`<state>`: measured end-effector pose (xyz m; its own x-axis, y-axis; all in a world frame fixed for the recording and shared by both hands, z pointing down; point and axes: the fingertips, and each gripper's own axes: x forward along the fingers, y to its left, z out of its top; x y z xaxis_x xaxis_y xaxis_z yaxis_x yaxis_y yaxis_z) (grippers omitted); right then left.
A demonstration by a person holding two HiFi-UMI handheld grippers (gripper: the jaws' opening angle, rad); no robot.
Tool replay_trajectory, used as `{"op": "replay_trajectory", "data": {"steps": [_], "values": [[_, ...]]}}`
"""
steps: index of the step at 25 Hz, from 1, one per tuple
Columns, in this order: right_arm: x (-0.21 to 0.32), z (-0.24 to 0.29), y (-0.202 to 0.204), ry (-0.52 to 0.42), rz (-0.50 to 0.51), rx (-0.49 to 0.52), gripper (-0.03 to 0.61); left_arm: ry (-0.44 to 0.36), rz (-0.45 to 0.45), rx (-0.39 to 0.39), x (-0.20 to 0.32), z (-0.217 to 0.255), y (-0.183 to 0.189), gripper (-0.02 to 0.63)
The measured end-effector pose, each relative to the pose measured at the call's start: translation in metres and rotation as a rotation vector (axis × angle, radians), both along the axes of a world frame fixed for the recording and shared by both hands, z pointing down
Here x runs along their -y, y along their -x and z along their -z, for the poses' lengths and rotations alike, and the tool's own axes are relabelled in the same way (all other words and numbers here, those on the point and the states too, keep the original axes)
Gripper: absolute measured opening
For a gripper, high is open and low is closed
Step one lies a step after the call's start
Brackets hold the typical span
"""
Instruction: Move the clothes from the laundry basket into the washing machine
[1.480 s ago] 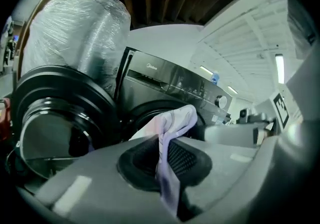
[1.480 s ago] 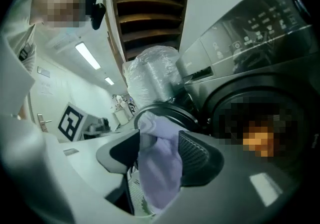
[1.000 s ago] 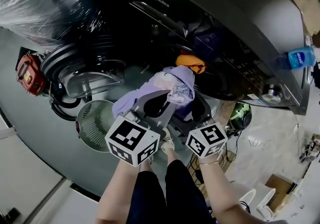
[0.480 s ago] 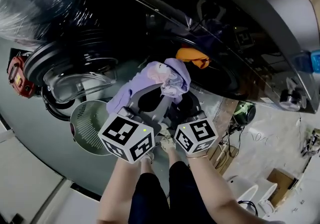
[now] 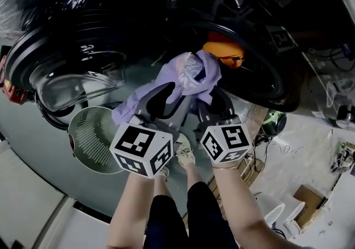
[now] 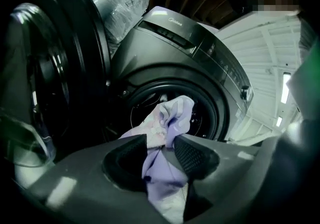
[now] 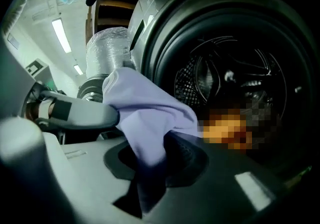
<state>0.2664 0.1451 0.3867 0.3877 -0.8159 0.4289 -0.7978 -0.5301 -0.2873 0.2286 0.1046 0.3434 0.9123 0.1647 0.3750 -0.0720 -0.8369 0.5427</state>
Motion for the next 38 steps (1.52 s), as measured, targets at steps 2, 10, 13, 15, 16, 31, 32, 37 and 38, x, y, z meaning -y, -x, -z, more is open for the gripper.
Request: {"op": "replay_trajectory", "data": {"steps": [2,10,13,15,16,31,32,37,38], "values": [[-0.003,-0.008,-0.016,-0.001,-0.051,-0.017,0.112,-0.004,0.005,0.018,0.001,-0.013,0.004,0.163],[-0.002,-0.025,-0.095,-0.034,-0.218,-0.103,0.107,0.006,0.029,0.076,0.0,-0.062,0.017,0.161],[0.006,-0.032,-0.115,-0.029,-0.198,-0.158,0.104,0.003,0.024,0.078,-0.001,-0.073,0.013,0.158],[0.007,-0.036,-0.128,-0.025,-0.209,-0.184,0.103,-0.003,0.021,0.08,-0.003,-0.078,0.012,0.138],[0.007,-0.036,-0.137,-0.025,-0.224,-0.194,0.101,-0.004,0.021,0.079,-0.003,-0.079,0.012,0.132],[0.004,-0.05,-0.205,0.034,-0.433,-0.207,0.14,-0.01,0.038,0.079,-0.002,-0.095,0.012,0.124],[0.006,-0.061,-0.208,0.063,-0.436,-0.162,0.22,-0.01,0.041,0.08,-0.001,-0.096,0.012,0.126],[0.0,-0.068,-0.206,0.1,-0.439,-0.094,0.434,0.002,0.053,0.091,0.001,-0.101,0.013,0.126],[-0.002,-0.065,-0.203,0.091,-0.439,-0.1,0.451,0.005,0.056,0.093,0.002,-0.102,0.014,0.124]]}}
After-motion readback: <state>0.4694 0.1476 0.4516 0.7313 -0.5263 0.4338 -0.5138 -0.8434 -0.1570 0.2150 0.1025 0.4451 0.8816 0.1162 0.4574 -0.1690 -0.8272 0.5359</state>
